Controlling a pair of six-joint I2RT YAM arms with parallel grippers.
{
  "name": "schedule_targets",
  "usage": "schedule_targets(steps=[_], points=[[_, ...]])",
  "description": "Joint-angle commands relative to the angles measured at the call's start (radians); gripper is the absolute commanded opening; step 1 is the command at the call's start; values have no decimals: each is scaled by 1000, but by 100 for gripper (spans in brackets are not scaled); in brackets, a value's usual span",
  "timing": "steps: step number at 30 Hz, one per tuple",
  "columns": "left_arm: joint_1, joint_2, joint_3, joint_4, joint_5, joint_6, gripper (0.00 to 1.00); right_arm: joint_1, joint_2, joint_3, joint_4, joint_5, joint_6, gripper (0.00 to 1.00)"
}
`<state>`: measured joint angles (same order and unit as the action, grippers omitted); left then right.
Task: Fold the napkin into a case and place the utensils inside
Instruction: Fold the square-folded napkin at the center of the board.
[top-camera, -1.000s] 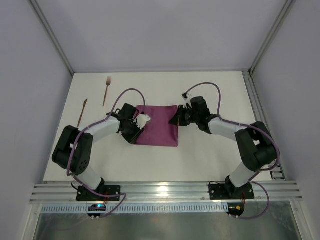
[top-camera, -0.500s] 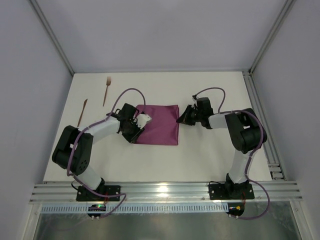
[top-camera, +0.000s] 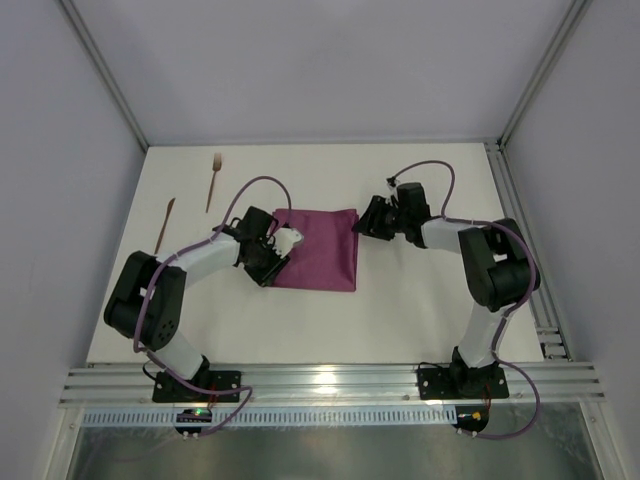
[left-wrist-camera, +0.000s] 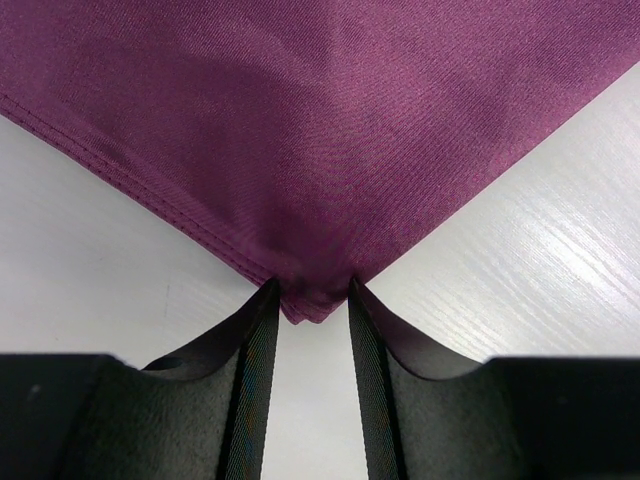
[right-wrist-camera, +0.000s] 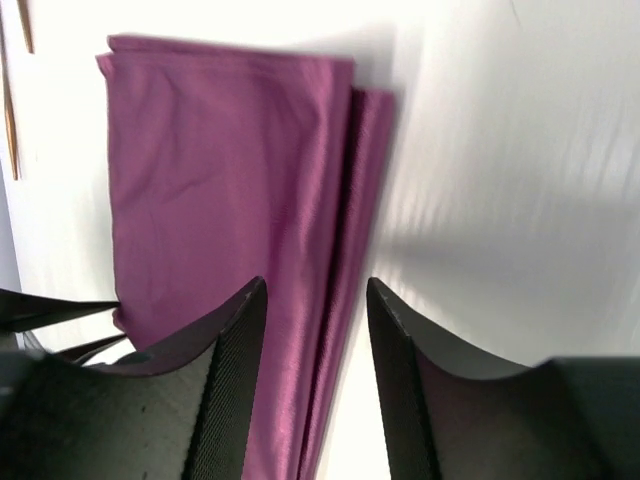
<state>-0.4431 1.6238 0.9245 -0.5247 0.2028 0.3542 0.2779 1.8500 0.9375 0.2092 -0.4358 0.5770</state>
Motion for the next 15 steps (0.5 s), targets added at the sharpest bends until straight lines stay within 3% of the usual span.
schedule_targets(steps=[1,9,15], points=[[4,-19,4,-26,-8,29,37,-9,-31,90,-56,37,-65,51],[4,-45,19,-49,-8,38,38,-34,130,220,-71,45,-26,54],[4,-56,19,-52,-19,45,38,-32,189,225,-36,-30,7,53]])
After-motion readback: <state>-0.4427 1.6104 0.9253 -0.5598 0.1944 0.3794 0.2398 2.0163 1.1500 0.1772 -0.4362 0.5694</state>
